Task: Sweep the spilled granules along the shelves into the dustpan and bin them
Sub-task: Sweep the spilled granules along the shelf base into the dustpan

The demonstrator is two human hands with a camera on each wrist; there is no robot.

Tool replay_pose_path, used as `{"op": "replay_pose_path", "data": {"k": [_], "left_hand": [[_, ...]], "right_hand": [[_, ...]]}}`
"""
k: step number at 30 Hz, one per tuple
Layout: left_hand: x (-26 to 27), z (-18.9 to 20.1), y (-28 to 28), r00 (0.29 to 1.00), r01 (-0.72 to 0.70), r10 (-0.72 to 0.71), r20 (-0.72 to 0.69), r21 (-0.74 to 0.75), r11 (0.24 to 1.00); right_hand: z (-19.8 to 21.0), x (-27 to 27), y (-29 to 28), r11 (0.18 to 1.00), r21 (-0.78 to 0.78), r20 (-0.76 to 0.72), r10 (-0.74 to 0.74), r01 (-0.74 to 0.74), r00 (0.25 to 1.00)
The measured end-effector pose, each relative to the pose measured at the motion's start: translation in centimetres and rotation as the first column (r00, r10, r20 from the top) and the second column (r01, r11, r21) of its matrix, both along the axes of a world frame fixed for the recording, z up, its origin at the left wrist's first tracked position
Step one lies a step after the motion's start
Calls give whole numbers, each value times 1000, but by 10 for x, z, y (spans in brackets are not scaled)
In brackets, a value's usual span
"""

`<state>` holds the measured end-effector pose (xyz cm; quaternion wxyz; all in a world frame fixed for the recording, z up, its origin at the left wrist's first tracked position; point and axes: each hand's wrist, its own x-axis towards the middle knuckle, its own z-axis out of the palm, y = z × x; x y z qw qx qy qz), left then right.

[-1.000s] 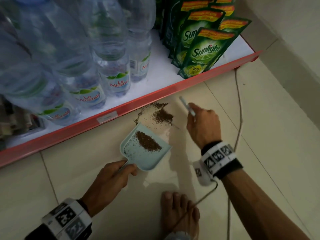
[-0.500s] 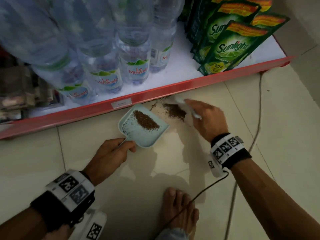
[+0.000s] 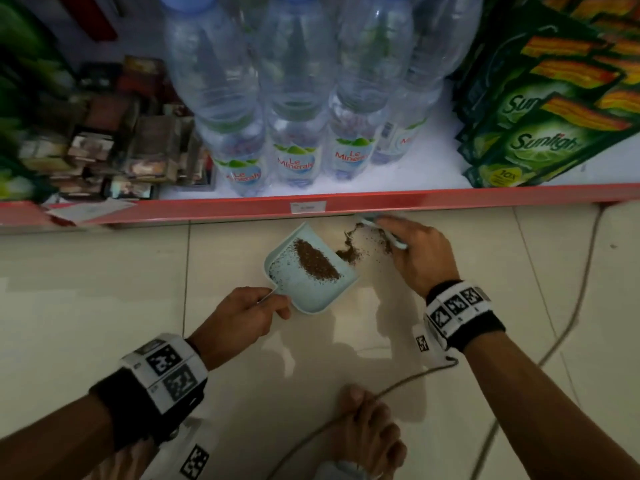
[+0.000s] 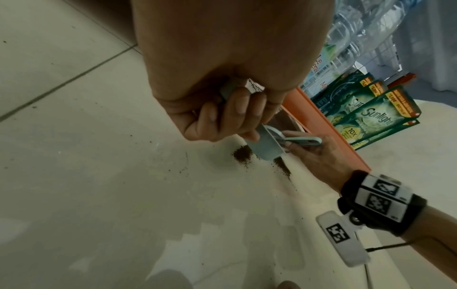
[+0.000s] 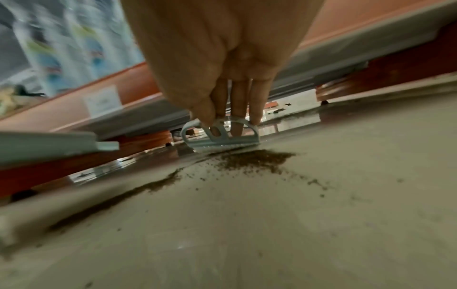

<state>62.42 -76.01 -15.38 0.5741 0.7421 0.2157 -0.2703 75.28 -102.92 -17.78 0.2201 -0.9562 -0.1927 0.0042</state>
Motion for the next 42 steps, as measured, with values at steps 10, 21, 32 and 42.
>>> {"op": "replay_pose_path", "data": {"k": [10, 21, 32, 42], "left_hand": [[-1, -12, 12, 999, -21, 22, 29, -35, 999], [13, -15, 54, 981, 137, -125, 150, -72, 988], [8, -32, 65, 969, 217, -197, 147, -132, 967], [-5, -25, 51, 963, 264, -247, 112, -184, 947]], "right_hand": [[-5, 19, 2, 915, -173, -7, -372, 366, 928], [11, -4, 8, 970, -98, 95, -216, 225, 972], [21, -18, 42, 991, -123, -160, -62, 43, 985], [40, -50, 5, 873, -56, -19, -486, 484, 874]]}}
